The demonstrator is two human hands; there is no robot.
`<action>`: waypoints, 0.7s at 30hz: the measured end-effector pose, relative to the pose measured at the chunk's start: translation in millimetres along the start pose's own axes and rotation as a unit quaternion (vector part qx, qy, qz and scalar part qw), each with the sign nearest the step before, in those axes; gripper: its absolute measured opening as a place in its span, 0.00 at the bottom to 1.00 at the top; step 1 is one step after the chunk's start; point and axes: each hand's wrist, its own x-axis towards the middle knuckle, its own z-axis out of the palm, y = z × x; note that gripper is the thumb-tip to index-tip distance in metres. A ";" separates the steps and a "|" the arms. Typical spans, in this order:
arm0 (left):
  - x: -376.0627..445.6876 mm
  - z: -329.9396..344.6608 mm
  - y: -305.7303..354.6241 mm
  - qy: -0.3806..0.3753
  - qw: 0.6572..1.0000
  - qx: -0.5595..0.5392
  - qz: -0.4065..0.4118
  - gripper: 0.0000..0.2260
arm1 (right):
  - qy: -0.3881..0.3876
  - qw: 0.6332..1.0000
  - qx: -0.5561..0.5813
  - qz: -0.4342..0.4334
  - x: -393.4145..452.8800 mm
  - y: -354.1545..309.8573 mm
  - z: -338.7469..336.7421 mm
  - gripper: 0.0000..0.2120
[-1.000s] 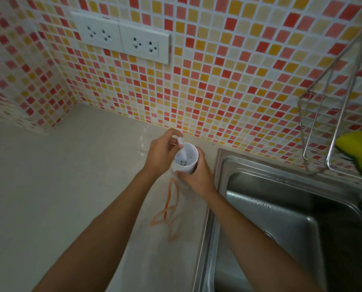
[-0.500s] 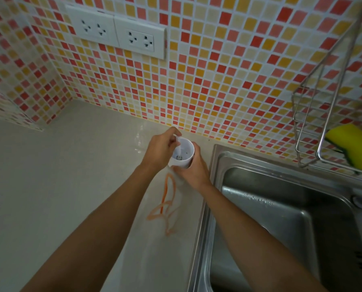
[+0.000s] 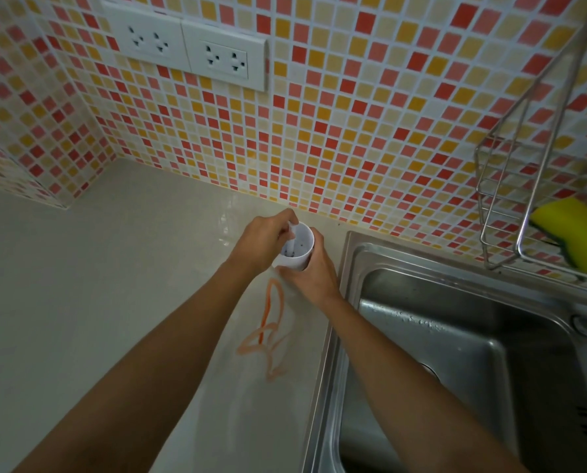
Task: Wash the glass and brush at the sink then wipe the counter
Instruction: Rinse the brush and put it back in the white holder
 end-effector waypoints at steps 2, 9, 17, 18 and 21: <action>-0.8 0.9 -0.8 0.002 1.000 0.000 0.000 0.08 | 0.001 1.000 -0.025 -0.009 1.1 1.4 -1.3 0.37; -9.8 -0.9 -1.2 0.020 0.999 -0.010 0.034 0.10 | 0.014 0.999 -0.027 -0.028 5.0 6.3 -0.2 0.34; -6.8 -3.2 4.0 0.014 1.000 -0.004 0.007 0.10 | 0.032 0.998 -0.038 -0.037 4.2 4.7 -0.6 0.36; -7.2 -3.8 3.5 0.009 1.000 -0.007 0.003 0.11 | 0.033 0.998 -0.037 -0.041 4.4 4.9 -0.5 0.36; -12.2 -5.3 3.9 0.016 1.000 -0.023 -0.011 0.15 | 0.038 0.998 -0.026 -0.048 5.3 6.1 0.4 0.37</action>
